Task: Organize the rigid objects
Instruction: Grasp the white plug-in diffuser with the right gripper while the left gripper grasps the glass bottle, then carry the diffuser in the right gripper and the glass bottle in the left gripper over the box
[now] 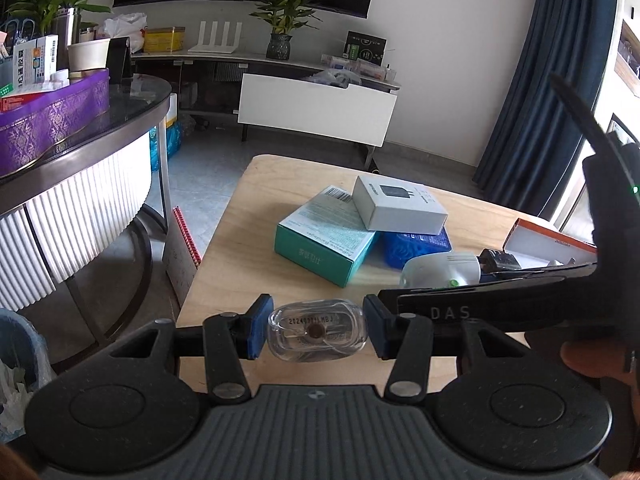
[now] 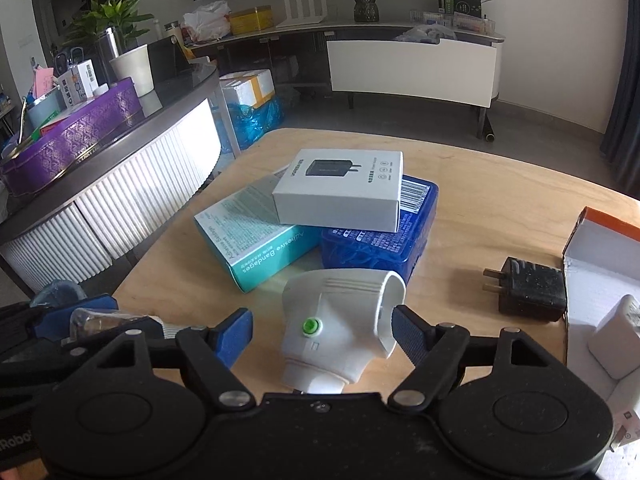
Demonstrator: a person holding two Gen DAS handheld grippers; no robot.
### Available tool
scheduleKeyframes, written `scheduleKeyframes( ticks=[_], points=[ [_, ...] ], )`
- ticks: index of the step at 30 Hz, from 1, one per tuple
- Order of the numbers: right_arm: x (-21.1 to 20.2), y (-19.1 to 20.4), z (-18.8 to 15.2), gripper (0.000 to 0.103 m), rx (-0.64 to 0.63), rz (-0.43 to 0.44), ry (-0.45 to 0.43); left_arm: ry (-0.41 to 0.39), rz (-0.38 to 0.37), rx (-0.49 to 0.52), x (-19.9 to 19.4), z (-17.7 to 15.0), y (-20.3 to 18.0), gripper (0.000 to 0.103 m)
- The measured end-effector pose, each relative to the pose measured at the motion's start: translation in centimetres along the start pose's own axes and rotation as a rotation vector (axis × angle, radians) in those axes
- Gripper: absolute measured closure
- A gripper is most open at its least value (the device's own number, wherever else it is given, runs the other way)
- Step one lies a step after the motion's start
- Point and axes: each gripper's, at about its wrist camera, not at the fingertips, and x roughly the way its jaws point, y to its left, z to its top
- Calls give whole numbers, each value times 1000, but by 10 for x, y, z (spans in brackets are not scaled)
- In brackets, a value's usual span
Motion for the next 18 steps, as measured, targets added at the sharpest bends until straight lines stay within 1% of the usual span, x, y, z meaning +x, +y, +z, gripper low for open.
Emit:
scheduleKeyframes(
  ticks=[1, 2, 4, 7, 9, 14, 18],
  points=[
    [-1, 2, -1, 26, -15, -45, -21, -1, 1, 1, 0, 0, 0, 53],
    [-1, 2, 0, 41, -27, -47, -20, -4, 1, 0, 0, 0, 0, 53],
    [-5, 0, -2, 41, -17, -14, -11, -5, -1, -6, 1, 0, 1, 53],
    [-17, -1, -7, 41, -19, -30, -30, -4, -5, -11, 0, 0, 0, 53],
    [-26, -5, -9, 41, 2, -14, -33, -11, -5, -2, -2, 1, -3, 53],
    [-56, -11, -17, 41, 26, -15, -59, -26, -12, 13, -10, 5, -12, 53],
    [-81, -16, -23, 41, 53, -9, -86, -22, -19, 18, -15, 7, -20, 53]
  ],
)
